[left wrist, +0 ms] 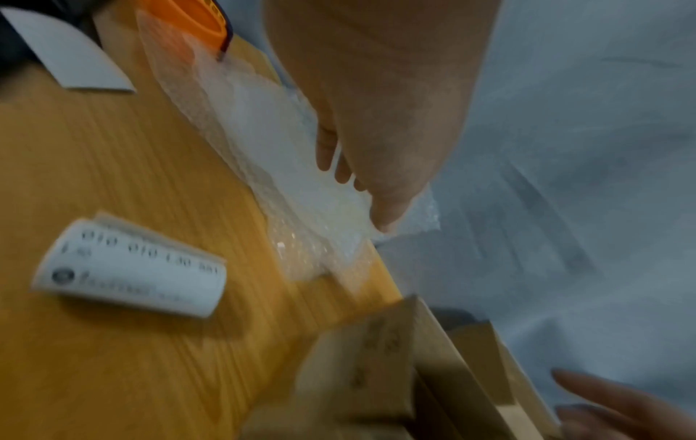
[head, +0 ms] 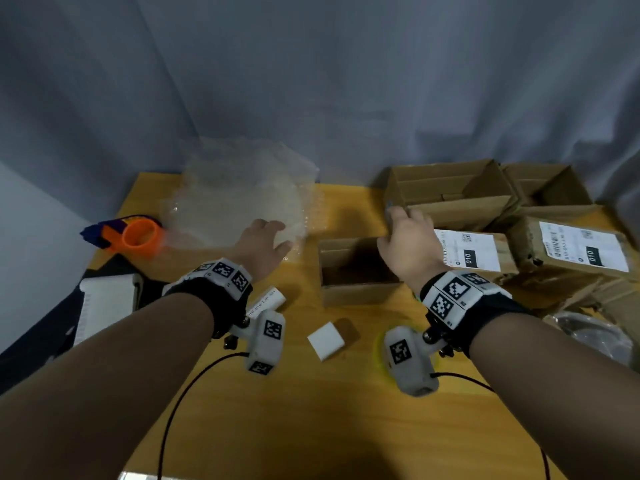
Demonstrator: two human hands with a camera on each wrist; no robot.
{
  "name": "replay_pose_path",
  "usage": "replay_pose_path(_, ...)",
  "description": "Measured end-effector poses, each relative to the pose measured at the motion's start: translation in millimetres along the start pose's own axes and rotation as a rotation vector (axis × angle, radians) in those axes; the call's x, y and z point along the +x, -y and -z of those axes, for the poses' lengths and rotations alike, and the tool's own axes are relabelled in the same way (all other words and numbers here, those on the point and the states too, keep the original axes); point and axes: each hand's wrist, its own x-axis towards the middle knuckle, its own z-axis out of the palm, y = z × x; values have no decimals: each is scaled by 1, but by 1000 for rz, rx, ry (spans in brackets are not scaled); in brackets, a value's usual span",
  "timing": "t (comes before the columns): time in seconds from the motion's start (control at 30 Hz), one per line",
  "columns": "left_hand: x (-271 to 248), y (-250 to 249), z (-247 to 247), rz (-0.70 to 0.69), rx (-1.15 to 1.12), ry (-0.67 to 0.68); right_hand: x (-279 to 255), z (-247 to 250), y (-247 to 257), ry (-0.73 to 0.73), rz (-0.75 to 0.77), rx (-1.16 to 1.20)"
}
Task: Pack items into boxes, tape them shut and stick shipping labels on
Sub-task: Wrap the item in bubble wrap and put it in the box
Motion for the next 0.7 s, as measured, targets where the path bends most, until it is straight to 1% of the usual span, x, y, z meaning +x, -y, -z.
replay_pose_path(0.1, 16, 25, 11, 3, 132, 60, 10, -8, 32, -30, 78, 56)
replay_pose_path(0.23, 50, 37, 7, -57, 195, 103, 22, -32, 68, -17, 69, 93)
replay_pose_path(0.37, 76, 34, -16, -78, 308, 208, 32, -51, 78, -17, 42, 75)
replay_pose_path(0.4, 80, 32, -22, -80, 334, 219, 33, -53, 78, -18, 33, 71)
replay_pose_path(0.47, 88, 31, -29, -88, 358, 186, 33, -54, 77, -24, 16, 80)
replay_pose_path(0.53, 96, 30, -28, -89, 321, 170, 32, -53, 74, -26, 3, 90)
replay_pose_path(0.6, 98, 32, -21, -70, 219, 170, 31, -52, 72, -15, 3, 88)
replay_pose_path(0.63, 97, 35, -16, -69, 144, 139, 31, -51, 71, -10, 3, 86)
replay_pose_path(0.7, 91, 40, -5, -75, -8, 21, 31, -48, 69, -2, 0, 109)
